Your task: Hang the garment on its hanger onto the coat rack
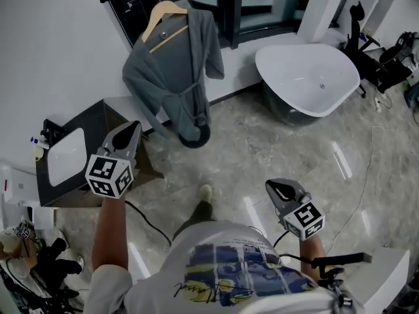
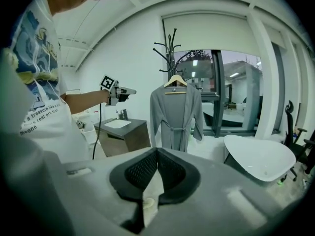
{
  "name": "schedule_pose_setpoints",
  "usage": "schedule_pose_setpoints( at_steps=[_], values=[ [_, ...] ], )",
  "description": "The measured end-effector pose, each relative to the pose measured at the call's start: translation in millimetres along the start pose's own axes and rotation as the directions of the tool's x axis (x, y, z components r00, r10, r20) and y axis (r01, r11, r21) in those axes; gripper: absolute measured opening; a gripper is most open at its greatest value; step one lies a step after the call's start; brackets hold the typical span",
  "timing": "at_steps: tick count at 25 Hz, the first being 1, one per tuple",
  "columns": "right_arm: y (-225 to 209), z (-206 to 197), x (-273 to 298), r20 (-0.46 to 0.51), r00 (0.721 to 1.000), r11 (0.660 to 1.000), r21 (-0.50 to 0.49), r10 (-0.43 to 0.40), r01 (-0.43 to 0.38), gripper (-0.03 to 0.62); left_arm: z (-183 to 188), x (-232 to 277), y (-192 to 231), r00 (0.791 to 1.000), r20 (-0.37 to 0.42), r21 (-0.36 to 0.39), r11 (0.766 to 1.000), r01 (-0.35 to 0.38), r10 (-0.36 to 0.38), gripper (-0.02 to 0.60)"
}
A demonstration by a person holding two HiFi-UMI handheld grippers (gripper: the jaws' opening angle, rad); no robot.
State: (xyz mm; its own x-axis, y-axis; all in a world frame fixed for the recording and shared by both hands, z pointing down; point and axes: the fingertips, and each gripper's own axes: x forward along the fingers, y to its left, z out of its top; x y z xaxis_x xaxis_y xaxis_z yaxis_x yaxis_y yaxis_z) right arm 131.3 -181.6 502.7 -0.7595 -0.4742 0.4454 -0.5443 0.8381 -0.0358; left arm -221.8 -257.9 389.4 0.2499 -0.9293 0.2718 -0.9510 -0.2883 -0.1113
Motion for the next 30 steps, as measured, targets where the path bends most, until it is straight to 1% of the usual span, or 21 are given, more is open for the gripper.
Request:
schedule_pose_setpoints(
  at_steps=[2, 4, 7, 9, 11, 16, 17, 18, 23, 26, 30],
  values=[
    [7.9, -2.8, -9.2, 0.017, 1.000, 1.000, 0.003, 0.009, -0.009, 0.003, -14.3, -14.6, -36.2, 0.998, -0.020, -0.036, 0.997, 0.066, -0.066, 0.003],
    [15.2, -7.8, -17.6, 0.027, 0.999, 1.000, 0.007, 0.020, -0.020, 0.003, -27.3, -27.6, -73.7, 0.990, -0.035, -0.068, 0.989, 0.132, -0.134, 0.003],
    [26.5, -16.5, -29.7, 0.022, 0.999, 1.000, -0.006, 0.029, -0.029, 0.003, -41.1, -46.4, -132.7, 0.971, -0.023, -0.100, 0.967, 0.236, -0.239, 0.003],
    [35.3, -19.5, -35.3, 0.030, 0.999, 0.999, -0.016, 0.039, -0.038, 0.003, -46.6, -59.0, -169.0, 0.952, 0.006, -0.117, 0.945, 0.304, -0.306, 0.003],
    [44.4, -20.8, -40.9, 0.048, 0.997, 0.999, -0.014, 0.053, -0.053, 0.002, -53.2, -69.9, -204.5, 0.931, 0.019, -0.133, 0.922, 0.365, -0.365, 0.003],
    [63.0, -21.6, -50.7, 0.067, 0.994, 0.996, -0.027, 0.091, -0.089, 0.003, -68.3, -91.5, -292.4, 0.859, 0.005, -0.124, 0.852, 0.509, -0.512, 0.003],
    [66.7, -22.4, -52.0, 0.067, 0.993, 0.995, -0.032, 0.098, -0.096, 0.003, -71.2, -94.5, -304.8, 0.850, 0.000, -0.115, 0.844, 0.524, -0.528, 0.003],
    [70.4, -23.2, -53.1, 0.068, 0.992, 0.994, -0.037, 0.106, -0.104, 0.003, -73.6, -97.0, -314.5, 0.845, -0.005, -0.105, 0.840, 0.532, -0.535, 0.003],
    [81.9, -22.2, -58.2, 0.066, 0.991, 0.991, -0.061, 0.120, -0.116, 0.003, -80.6, -106.1, -347.1, 0.825, -0.025, -0.084, 0.823, 0.561, -0.565, 0.003],
    [87.2, -21.0, -61.7, 0.064, 0.989, 0.989, -0.080, 0.132, -0.126, 0.002, -81.7, -109.1, -358.4, 0.820, -0.033, -0.069, 0.819, 0.569, -0.572, 0.003],
    [90.4, -26.0, -67.1, 0.063, 0.988, 0.986, -0.096, 0.141, -0.135, 0.003, -78.9, -110.2, -366.7, 0.815, -0.021, -0.072, 0.814, 0.577, -0.579, 0.003]
  ],
)
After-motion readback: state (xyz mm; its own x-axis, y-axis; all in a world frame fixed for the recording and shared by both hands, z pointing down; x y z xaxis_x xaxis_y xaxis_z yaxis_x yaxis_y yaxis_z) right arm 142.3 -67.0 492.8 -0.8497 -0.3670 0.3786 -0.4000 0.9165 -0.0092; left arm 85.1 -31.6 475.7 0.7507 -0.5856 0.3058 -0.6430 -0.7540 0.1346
